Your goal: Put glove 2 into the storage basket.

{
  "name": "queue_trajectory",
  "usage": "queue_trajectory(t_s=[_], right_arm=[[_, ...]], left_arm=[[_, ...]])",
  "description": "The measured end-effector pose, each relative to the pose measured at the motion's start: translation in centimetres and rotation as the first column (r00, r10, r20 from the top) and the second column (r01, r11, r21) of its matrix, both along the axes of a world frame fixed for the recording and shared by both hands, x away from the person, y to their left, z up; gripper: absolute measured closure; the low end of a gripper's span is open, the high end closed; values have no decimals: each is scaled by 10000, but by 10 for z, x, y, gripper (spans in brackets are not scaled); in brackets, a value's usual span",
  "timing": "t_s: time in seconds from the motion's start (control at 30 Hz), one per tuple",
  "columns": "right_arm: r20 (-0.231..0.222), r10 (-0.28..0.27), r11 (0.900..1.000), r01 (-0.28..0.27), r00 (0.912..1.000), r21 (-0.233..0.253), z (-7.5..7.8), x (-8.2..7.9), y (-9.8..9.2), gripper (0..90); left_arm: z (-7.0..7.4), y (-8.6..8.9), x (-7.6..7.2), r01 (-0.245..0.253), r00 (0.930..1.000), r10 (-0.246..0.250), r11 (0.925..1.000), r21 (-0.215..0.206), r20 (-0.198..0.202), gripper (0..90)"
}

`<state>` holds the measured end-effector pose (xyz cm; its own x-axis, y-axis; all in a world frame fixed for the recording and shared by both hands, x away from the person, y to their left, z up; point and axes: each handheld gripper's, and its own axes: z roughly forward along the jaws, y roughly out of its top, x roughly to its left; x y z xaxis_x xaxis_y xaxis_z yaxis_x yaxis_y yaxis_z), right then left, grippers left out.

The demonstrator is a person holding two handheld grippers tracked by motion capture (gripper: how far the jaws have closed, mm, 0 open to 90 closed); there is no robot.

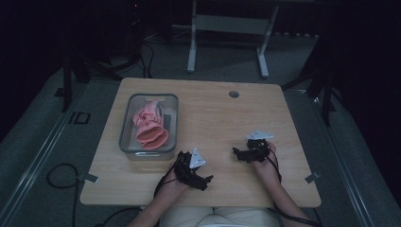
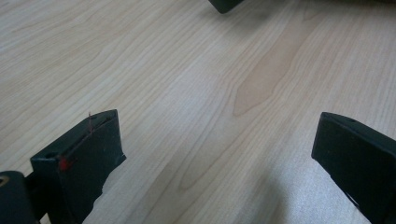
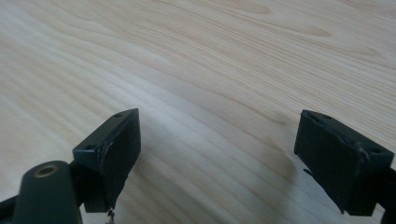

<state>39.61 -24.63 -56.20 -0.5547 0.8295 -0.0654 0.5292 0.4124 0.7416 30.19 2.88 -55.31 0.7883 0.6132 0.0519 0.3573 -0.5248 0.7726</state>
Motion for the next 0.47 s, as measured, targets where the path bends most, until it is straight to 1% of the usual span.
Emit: queue_trajectory(t_s=[0.13,0.23,0.37,0.47], right_arm=[[49,-414,9991,414,9991,56,0,1,-2,140],[39,-557,9983,557,9984,171,0,1,-3,139],[-10,-569,9982,569,9984,165,0,2,-3,140],[34,-537,9984,537,9985,162,0,2,-3,139]], left_arm=[[0,1,0,-7,10000,6,10000,-64,-20,15],[0,1,1,-18,10000,18,9999,-105,-44,15],[0,1,0,-23,10000,23,10000,-74,-58,15],[0,2,0,-5,10000,5,10000,-93,-66,15]])
